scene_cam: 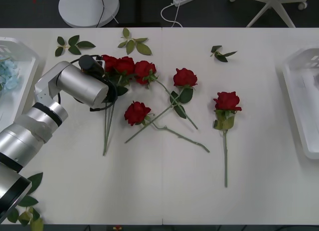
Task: Place the red flowers into the right box and the blue flowers into the left box. If a person shows an open palm, hand one flower to the person first, then continue sorting.
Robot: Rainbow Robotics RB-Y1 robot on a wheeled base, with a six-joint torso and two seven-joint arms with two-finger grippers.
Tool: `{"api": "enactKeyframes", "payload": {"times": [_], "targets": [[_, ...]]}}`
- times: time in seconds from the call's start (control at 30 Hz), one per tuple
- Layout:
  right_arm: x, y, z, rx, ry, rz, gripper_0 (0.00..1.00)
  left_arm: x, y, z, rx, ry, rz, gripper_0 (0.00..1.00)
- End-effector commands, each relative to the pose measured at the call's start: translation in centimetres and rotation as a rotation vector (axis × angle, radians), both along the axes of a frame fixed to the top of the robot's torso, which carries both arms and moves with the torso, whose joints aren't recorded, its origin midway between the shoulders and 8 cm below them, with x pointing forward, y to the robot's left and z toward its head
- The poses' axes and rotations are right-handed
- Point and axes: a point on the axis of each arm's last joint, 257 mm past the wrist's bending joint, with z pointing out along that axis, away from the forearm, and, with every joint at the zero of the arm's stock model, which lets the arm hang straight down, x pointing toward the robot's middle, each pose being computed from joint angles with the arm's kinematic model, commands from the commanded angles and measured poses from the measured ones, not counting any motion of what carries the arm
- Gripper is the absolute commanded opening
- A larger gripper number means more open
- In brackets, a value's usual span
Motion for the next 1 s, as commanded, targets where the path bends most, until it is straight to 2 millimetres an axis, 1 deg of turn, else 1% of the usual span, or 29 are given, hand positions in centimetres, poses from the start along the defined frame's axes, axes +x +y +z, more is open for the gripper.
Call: {"api": "enactKeyframes", "payload": {"times": [0.03,0.07,0.1,0.23,0.27,0.33,0.4,0.43,0.5,0.53,0.6,0.63,0.73,0.77,0.8,0.83,0.87,0.9,0.97,1.0], "targets": [[-0.2,-3.2,-1.7,-0.036,-0.044,-0.083,0.0,-1.7,1.6,-4.5,-0.011,0.072,0.029,0.0],[-0.3,-3.9,-2.1,-0.049,-0.052,-0.098,0.0,-1.6,1.8,-4.6,-0.011,0.068,0.03,0.0],[-0.3,-4.2,-2.6,-0.056,-0.056,-0.105,0.0,-1.6,1.9,-4.6,-0.007,0.067,0.028,0.0],[-0.1,-5.0,-3.7,-0.07,-0.081,-0.128,0.0,-1.3,2.4,-4.1,-0.003,0.058,0.031,0.0],[0.1,-4.9,-4.3,-0.068,-0.089,-0.131,0.0,-1.1,2.6,-3.6,-0.002,0.047,0.029,0.0],[0.4,-4.9,-4.7,-0.074,-0.104,-0.136,0.0,-0.5,2.9,-2.4,0.002,0.023,0.023,0.0],[1.0,-5.0,-5.2,-0.092,-0.125,-0.141,0.0,0.1,3.9,-0.4,0.02,-0.006,0.018,0.0],[1.1,-4.9,-5.5,-0.09,-0.13,-0.147,0.0,0.2,4.1,0.3,0.022,-0.014,0.019,0.0],[1.4,-4.7,-6.2,-0.097,-0.142,-0.163,0.0,0.4,5.0,3.1,0.037,-0.03,0.023,0.0],[1.5,-4.6,-6.3,-0.1,-0.147,-0.165,0.0,0.3,5.2,4.0,0.041,-0.033,0.023,0.0],[1.8,-4.4,-7.0,-0.105,-0.164,-0.175,0.0,-0.4,6.0,7.2,0.058,-0.034,0.018,0.0],[2.0,-4.2,-7.2,-0.106,-0.171,-0.174,0.0,-0.5,6.3,8.1,0.057,-0.035,0.018,0.0],[2.4,-4.3,-7.4,-0.129,-0.187,-0.168,0.0,-2.5,5.6,12.5,0.016,-0.032,-0.031,0.0],[2.5,-4.2,-7.4,-0.13,-0.19,-0.164,0.03,-3.3,5.1,13.8,-0.016,-0.038,-0.054,0.0],[2.5,-4.3,-7.3,-0.131,-0.191,-0.165,0.08,-3.8,4.8,14.4,-0.035,-0.042,-0.07,0.0],[2.4,-4.3,-7.4,-0.13,-0.19,-0.167,0.22,-4.9,3.8,15.5,-0.076,-0.054,-0.105,0.0],[2.4,-4.3,-7.4,-0.13,-0.19,-0.167,0.28,-5.4,3.4,16.0,-0.098,-0.063,-0.123,0.0],[2.4,-4.5,-7.3,-0.131,-0.193,-0.169,0.37,-6.6,2.5,16.7,-0.132,-0.085,-0.159,0.0],[2.2,-5.0,-7.0,-0.138,-0.194,-0.175,0.55,-8.8,0.2,18.2,-0.209,-0.148,-0.236,0.0],[2.2,-5.1,-6.8,-0.138,-0.197,-0.176,0.59,-9.3,-0.3,18.5,-0.226,-0.167,-0.253,0.0]]}}
